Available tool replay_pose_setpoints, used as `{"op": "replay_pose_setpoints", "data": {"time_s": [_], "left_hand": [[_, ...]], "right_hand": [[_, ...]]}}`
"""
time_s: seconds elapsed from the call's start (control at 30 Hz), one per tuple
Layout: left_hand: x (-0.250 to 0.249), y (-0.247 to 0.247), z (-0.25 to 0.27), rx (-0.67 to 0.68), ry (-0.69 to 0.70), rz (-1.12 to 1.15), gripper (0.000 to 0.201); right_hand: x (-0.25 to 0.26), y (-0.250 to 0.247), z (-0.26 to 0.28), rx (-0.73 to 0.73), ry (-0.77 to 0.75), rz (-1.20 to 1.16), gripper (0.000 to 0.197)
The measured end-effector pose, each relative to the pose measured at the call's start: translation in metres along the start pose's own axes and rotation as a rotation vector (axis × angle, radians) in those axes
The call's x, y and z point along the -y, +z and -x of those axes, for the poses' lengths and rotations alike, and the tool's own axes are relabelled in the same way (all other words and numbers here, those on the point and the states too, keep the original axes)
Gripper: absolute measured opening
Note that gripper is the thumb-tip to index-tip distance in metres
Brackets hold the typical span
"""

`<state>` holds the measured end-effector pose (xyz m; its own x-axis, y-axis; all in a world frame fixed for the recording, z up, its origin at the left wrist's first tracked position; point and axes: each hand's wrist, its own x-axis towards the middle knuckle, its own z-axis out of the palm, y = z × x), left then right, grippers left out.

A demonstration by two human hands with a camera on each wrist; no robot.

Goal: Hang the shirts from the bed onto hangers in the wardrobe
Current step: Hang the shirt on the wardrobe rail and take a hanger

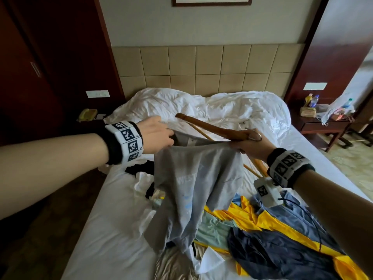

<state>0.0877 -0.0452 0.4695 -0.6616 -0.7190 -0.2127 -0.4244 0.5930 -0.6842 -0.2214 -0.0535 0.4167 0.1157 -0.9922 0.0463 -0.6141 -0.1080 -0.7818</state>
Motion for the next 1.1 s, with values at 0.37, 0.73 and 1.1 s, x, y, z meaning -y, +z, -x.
{"op": "replay_pose_setpoints", "data": {"time_s": [0.37,0.73,1.1], "left_hand": [[0.022,0.010,-0.020,-0.145,-0.096,0.045,0.016],[0.019,0.005,-0.018,0.051,-0.084,0.040,0.035],[0.008,-0.003,-0.012,0.029,-0.080,0.087,0.034]], "right_hand": [[0.022,-0.001,0.010,-0.052,-0.097,-0.292,0.016],[0.111,-0.013,0.018,-0.111,-0.410,-0.797,0.016],[0.132,0.033,0.017,-0.118,-0.392,-0.845,0.018]]}}
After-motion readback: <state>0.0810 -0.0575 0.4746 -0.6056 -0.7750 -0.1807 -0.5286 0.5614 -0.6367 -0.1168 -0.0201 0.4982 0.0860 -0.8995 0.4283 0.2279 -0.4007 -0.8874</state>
